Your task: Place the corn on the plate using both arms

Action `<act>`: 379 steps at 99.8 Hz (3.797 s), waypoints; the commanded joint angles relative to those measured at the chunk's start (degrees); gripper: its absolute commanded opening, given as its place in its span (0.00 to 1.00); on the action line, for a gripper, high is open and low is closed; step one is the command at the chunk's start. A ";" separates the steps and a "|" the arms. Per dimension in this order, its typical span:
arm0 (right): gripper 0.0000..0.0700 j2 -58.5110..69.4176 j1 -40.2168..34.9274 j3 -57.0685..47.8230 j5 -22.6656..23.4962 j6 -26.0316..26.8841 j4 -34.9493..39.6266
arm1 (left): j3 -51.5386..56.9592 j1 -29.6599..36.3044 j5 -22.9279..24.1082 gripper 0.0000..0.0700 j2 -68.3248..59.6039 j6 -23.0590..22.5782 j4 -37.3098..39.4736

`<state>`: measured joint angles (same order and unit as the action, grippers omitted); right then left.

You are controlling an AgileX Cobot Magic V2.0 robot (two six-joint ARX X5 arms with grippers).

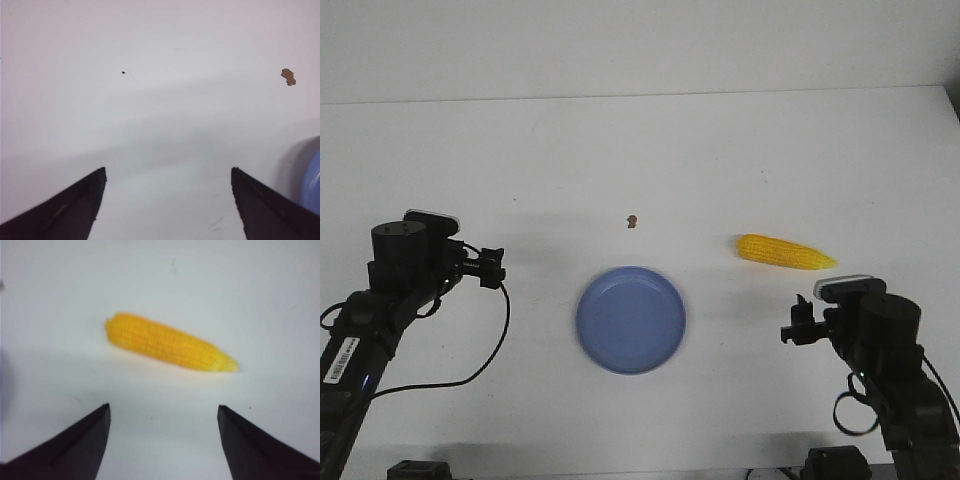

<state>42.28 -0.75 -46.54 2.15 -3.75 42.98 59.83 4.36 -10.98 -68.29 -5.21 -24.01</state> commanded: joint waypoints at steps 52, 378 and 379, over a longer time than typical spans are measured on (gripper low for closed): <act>0.67 43.76 -3.87 -24.13 1.90 -18.53 4.22 | 0.44 0.00 -1.01 0.74 -0.70 0.35 1.25; 0.72 53.02 -33.31 -27.06 19.47 4.98 -5.81 | 0.44 0.00 -0.98 0.73 -0.70 0.87 1.07; 0.72 52.83 -33.16 -27.06 19.21 4.98 -5.97 | 0.44 0.00 -0.98 0.73 -0.70 0.87 1.05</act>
<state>95.94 -34.30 -72.77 22.24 0.93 38.02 59.83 4.36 -11.90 -68.29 -4.78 -23.16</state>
